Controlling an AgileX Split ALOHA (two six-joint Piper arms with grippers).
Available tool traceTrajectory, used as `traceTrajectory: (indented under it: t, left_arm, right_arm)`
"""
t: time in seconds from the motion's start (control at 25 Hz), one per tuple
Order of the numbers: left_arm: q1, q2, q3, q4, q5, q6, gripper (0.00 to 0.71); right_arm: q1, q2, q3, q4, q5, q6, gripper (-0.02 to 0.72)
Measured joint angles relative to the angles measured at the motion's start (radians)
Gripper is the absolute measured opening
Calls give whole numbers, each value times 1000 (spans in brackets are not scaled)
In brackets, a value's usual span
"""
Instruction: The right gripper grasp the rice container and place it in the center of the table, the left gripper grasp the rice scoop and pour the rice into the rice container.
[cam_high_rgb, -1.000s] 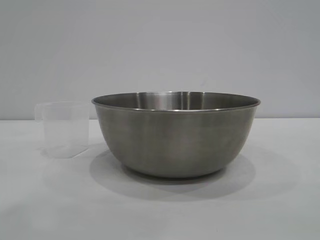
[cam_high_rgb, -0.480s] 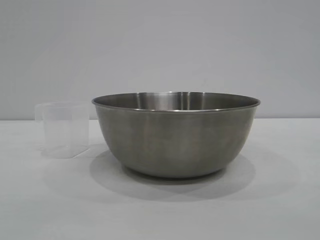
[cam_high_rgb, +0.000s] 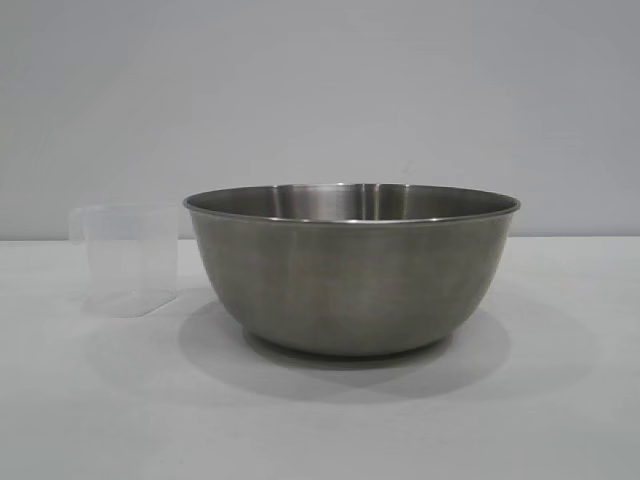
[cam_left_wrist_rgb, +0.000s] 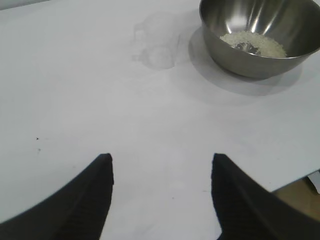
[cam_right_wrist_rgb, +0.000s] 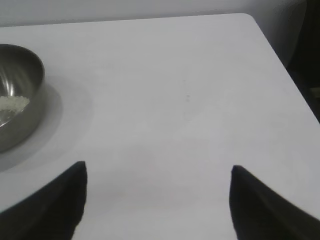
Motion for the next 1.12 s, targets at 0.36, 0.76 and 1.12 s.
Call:
traceTrajectory:
  t: [0.36, 0.76, 1.12]
  left_arm:
    - [0, 0, 0, 2, 0, 0, 363]
    - [182, 0, 0, 4, 0, 0, 363]
    - [353, 0, 0, 4, 0, 0, 363]
  right_arm:
    - [0, 0, 0, 0, 0, 0, 550]
    - [0, 0, 0, 0, 0, 0, 550]
    - [2, 0, 0, 0, 0, 0, 550]
